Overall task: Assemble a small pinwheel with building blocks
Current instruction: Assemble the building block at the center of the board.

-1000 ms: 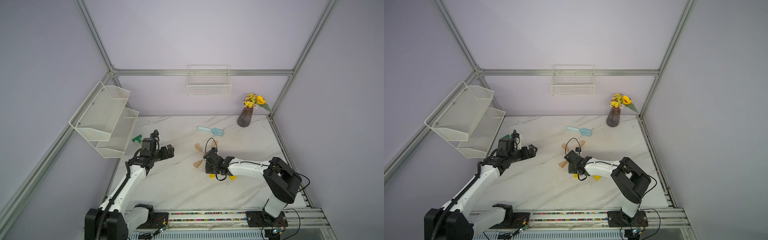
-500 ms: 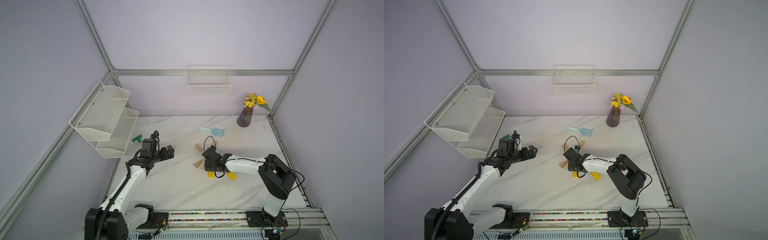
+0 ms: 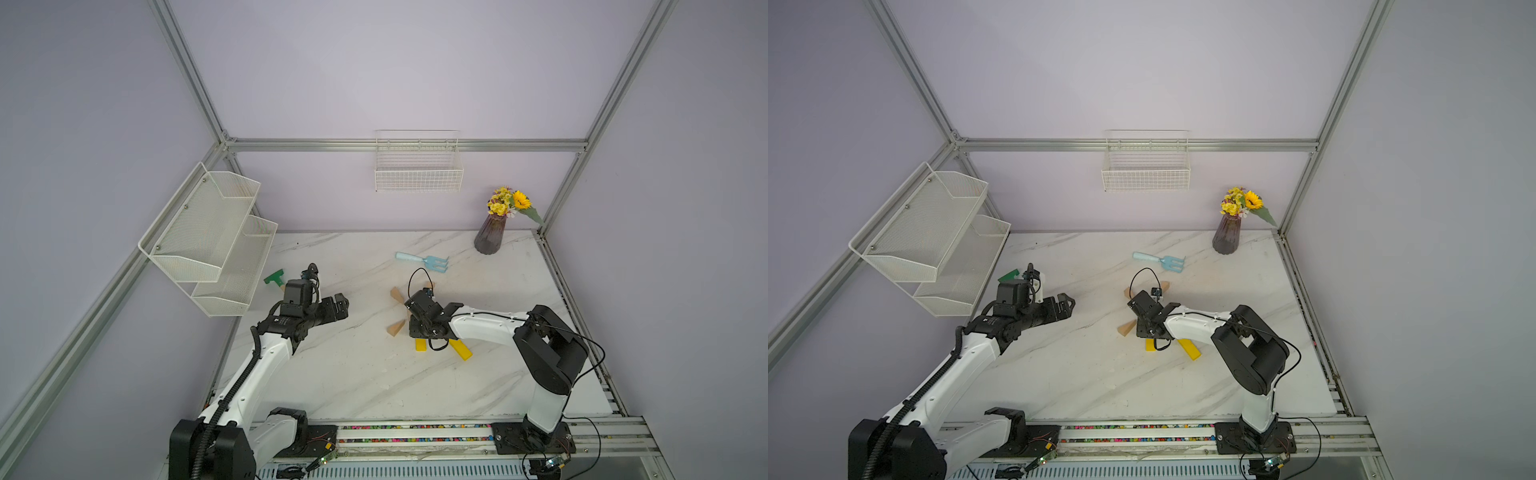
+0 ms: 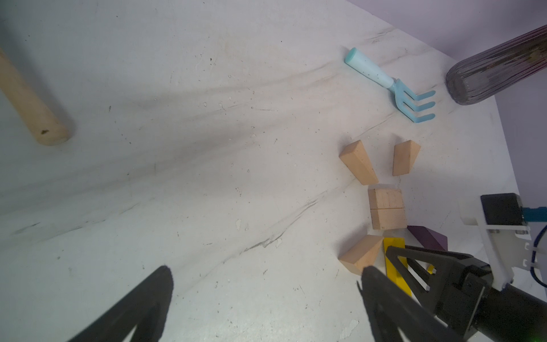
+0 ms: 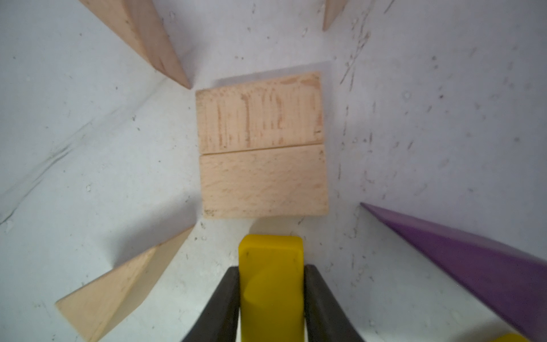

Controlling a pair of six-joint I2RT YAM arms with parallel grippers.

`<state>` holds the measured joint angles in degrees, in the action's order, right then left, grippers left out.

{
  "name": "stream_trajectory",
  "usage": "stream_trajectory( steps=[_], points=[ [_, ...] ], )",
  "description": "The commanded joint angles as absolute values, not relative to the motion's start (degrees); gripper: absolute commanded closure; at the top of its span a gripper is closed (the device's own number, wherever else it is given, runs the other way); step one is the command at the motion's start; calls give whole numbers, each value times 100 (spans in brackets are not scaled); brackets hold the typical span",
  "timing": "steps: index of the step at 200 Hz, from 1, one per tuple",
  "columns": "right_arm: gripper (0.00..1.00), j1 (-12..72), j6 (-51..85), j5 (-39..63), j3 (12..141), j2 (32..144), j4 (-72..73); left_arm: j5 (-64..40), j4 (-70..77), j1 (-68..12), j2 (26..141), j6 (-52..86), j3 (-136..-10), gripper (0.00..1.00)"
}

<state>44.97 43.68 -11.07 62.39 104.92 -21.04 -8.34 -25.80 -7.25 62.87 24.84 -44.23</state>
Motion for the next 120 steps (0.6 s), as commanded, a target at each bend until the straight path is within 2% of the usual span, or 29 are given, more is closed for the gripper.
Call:
stream_trajectory(
  steps=[1,120],
  points=[
    [63,4452,4420,-1120,6313,10661,-2209,-883,-2421,-694,6169,2393,-4419,0],
    [63,4386,4263,-1226,6333,10775,-2246,-905,-2388,-694,6144,2401,-4316,0]
  ],
)
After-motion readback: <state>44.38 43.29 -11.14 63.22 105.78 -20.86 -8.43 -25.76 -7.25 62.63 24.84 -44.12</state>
